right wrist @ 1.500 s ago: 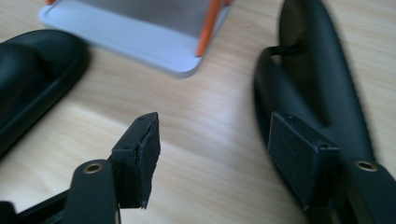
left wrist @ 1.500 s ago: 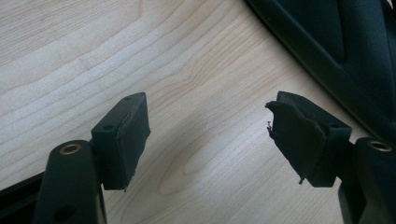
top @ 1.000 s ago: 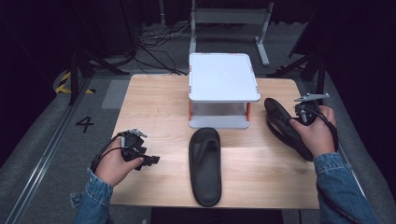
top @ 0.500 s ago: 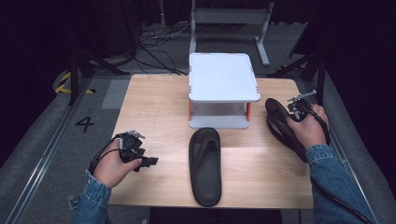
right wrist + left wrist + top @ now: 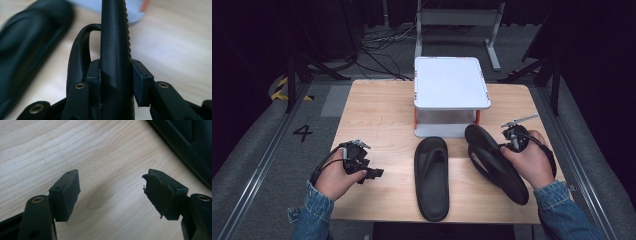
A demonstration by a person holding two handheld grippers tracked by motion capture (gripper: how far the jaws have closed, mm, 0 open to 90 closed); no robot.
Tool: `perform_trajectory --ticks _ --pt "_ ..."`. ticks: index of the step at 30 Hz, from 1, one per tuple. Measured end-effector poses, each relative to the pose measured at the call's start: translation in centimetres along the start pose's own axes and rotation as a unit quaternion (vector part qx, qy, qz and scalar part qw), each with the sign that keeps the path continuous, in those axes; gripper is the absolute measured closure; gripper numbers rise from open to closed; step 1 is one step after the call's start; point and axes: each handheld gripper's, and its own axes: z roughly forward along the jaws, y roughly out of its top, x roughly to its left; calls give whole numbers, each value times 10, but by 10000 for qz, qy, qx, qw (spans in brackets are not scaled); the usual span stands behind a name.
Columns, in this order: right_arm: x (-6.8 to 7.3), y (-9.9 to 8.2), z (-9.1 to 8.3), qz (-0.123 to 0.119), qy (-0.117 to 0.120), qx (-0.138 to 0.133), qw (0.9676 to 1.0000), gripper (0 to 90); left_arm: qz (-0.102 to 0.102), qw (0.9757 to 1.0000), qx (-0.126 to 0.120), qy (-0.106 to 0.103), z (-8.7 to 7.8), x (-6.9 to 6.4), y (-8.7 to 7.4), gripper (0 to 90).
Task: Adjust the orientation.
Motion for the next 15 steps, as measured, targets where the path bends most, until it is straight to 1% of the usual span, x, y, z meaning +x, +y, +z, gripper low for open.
perform_trajectory --ticks 1,2,3,4,5,7,8,10,12,13,14,15 --pt "5 -1 1 -18 136 49 9999 645 14 10000 16 5 0 0 0 286" --pt "5 -1 1 -18 136 49 9999 645 14 10000 16 5 0 0 0 286" --pt "9 -3 3 -1 278 114 9995 644 22 10000 21 -11 1 0 0 286" --pt "11 -4 6 -11 359 156 9992 643 29 10000 12 -13 1 0 0 286" --pt "12 -4 9 -14 389 175 9991 642 20 10000 7 -10 0 0 0 286" --pt "9 -5 16 -76 286 199 9994 639 6 10000 -9 -7 0 0 0 286" --pt "7 -5 17 -55 286 149 9995 641 -11 10000 -24 -12 0 0 0 286" --pt "3 -5 17 2 271 128 9996 644 1 10000 -11 8 1 1 0 286" --pt "1 -6 16 -53 154 99 9998 649 23 10000 23 -7 2 1 0 286" --pt "-1 -6 16 -105 51 41 9999 636 12 10000 29 5 2 0 0 286" --pt "-2 -6 15 -174 -70 -81 9998 593 8 10000 28 7 2 0 0 286" --pt "-5 -5 14 -237 -175 -241 9993 568 15 10000 33 5 2 0 0 286"
